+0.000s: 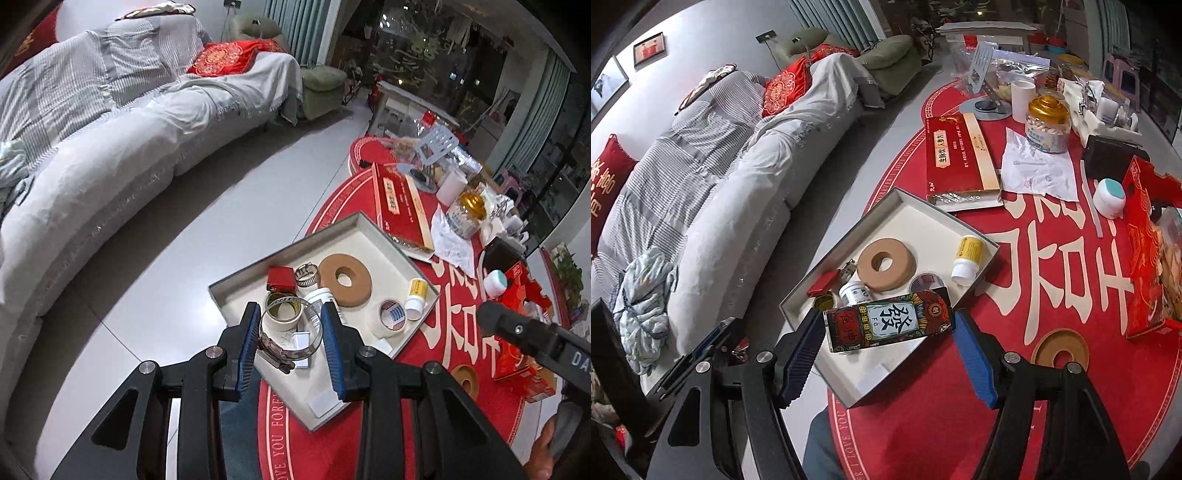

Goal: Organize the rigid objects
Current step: 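Lift and carry the hose clamp and snack box over the white tray with both tools, then lower the hose clamp and snack box into the white tray with both tools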

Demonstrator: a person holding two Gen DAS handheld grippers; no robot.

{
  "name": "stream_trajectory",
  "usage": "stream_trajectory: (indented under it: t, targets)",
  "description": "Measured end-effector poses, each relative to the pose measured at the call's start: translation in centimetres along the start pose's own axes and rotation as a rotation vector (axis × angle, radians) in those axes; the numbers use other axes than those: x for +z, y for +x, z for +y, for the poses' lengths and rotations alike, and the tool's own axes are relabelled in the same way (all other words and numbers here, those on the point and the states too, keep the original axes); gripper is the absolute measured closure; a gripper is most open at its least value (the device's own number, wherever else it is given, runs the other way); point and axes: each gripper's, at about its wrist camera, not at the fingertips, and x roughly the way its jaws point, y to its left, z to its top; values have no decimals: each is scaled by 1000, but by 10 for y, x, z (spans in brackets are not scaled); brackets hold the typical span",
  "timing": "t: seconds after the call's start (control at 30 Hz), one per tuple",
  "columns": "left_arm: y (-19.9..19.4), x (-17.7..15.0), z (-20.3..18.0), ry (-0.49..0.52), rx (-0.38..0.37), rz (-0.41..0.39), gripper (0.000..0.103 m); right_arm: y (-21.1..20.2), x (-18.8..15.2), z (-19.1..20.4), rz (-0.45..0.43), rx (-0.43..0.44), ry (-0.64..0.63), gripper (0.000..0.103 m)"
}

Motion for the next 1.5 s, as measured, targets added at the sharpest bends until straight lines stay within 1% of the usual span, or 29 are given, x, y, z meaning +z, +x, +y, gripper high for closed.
stream_trajectory:
  t: [0.27,0.5,0.7,1.07,1.5]
  targets:
    - [40,3,-11,30,20,43,67,27,13,-2,2,-37,-52,31]
    - [59,11,-18,51,37,49,67,51,24,-6,20,-68,-66,31]
    - [72,11,-18,55,44,65,67,67,26,-6,39,-76,-74,31]
    - [84,6,-17,61,60,86,67,81,28,-12,55,-89,-68,31]
    - [83,4,-23,78,66,86,67,82,22,-14,64,-92,-81,31]
